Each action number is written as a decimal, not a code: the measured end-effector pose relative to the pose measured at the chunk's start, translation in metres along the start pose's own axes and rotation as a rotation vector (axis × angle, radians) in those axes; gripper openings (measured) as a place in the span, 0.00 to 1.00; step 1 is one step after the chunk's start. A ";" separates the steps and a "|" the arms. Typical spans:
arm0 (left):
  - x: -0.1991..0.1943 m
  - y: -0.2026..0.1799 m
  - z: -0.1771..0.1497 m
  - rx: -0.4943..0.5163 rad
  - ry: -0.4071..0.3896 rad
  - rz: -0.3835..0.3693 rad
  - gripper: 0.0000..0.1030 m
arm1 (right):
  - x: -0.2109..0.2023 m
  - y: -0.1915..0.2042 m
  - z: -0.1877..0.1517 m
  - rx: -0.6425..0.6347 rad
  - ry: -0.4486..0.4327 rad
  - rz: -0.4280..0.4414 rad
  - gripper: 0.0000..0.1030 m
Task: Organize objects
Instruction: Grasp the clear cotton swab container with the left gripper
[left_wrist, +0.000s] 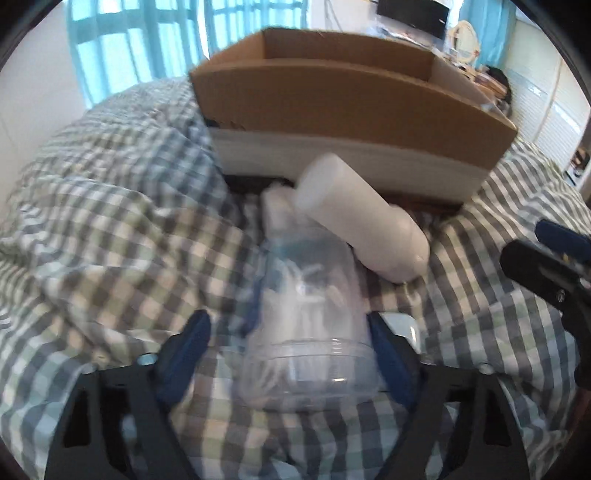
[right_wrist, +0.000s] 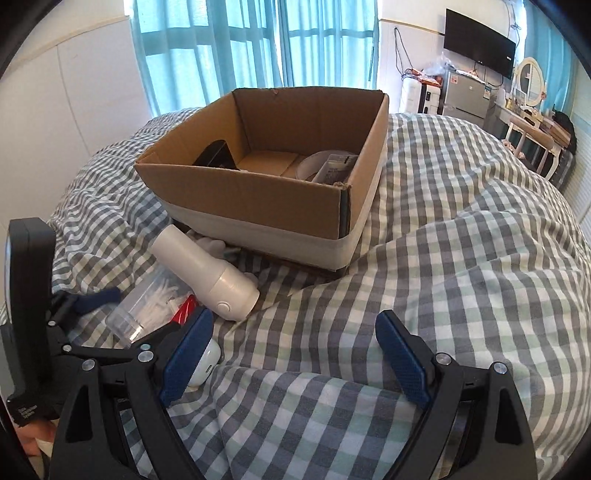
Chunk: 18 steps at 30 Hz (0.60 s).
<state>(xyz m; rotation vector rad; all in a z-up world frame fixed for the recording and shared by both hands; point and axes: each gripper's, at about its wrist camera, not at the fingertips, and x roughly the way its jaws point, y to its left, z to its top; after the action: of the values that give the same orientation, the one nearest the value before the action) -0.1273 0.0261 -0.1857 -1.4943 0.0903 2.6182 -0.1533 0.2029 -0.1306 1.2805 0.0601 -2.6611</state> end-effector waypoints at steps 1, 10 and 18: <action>0.000 -0.002 -0.001 0.010 0.006 -0.005 0.75 | 0.001 0.001 0.000 -0.004 0.004 -0.001 0.87; -0.023 -0.001 -0.011 0.003 -0.032 -0.028 0.62 | 0.001 0.009 -0.001 -0.038 0.013 -0.032 0.87; -0.068 0.017 -0.009 -0.044 -0.130 0.033 0.63 | 0.009 0.030 0.005 -0.128 0.038 -0.020 0.87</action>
<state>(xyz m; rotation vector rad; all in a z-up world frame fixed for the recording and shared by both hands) -0.0879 0.0031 -0.1314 -1.3418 0.0457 2.7526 -0.1572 0.1714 -0.1332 1.2961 0.2461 -2.6020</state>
